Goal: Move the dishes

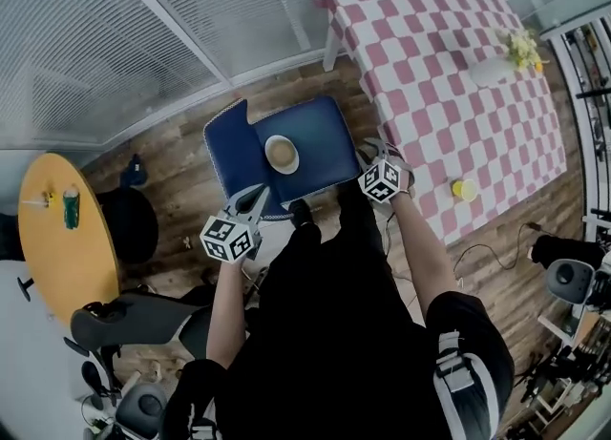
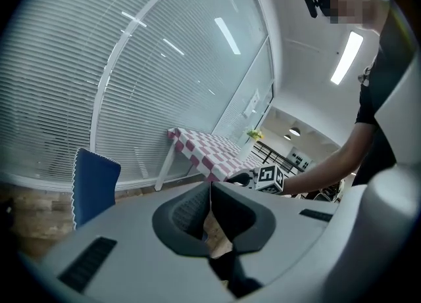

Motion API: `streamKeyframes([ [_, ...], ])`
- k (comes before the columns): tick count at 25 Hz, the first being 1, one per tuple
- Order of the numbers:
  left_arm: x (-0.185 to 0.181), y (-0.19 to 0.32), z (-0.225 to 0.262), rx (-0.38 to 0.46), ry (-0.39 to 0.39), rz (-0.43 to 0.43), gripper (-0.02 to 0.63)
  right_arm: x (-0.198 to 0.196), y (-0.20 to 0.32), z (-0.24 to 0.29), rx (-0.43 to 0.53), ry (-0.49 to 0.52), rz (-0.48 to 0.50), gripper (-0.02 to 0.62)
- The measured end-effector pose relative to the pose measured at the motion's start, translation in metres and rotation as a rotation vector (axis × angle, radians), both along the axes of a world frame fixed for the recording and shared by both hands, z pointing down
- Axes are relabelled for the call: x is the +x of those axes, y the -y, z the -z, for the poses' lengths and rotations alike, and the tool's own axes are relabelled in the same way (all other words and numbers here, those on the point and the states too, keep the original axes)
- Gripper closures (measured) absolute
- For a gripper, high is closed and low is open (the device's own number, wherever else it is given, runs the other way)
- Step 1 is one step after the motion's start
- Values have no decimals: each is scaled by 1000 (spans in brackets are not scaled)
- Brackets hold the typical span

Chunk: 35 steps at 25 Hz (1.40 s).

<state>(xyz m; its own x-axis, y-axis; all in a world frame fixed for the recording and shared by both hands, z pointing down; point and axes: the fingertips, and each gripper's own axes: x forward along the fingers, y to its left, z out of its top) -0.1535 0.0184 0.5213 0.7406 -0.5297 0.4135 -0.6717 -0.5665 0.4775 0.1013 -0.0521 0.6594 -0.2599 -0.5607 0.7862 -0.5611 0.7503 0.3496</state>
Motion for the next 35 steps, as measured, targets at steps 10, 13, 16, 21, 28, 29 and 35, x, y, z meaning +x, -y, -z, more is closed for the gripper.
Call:
streamKeyframes([
  [10, -21, 2, -13, -41, 2, 82, 581, -72, 13, -40, -80, 20, 155, 456],
  [13, -23, 0, -20, -59, -1, 112, 581, -90, 12, -54, -104, 21, 201, 456],
  [16, -23, -3, -30, -79, -2, 138, 581, -109, 10, -72, -138, 30, 250, 456],
  [21, -24, -5, -50, -104, -6, 172, 581, -135, 6, -112, -209, 12, 298, 456],
  [28, -31, 0, -71, -123, -20, 234, 581, -175, 8, -152, -242, 6, 405, 456],
  [29, -31, 1, -74, -125, -20, 238, 581, -179, 8, -158, -248, 1, 414, 456],
  [35, -37, 4, -90, -132, -24, 279, 581, -199, 10, -193, -269, -25, 478, 456],
])
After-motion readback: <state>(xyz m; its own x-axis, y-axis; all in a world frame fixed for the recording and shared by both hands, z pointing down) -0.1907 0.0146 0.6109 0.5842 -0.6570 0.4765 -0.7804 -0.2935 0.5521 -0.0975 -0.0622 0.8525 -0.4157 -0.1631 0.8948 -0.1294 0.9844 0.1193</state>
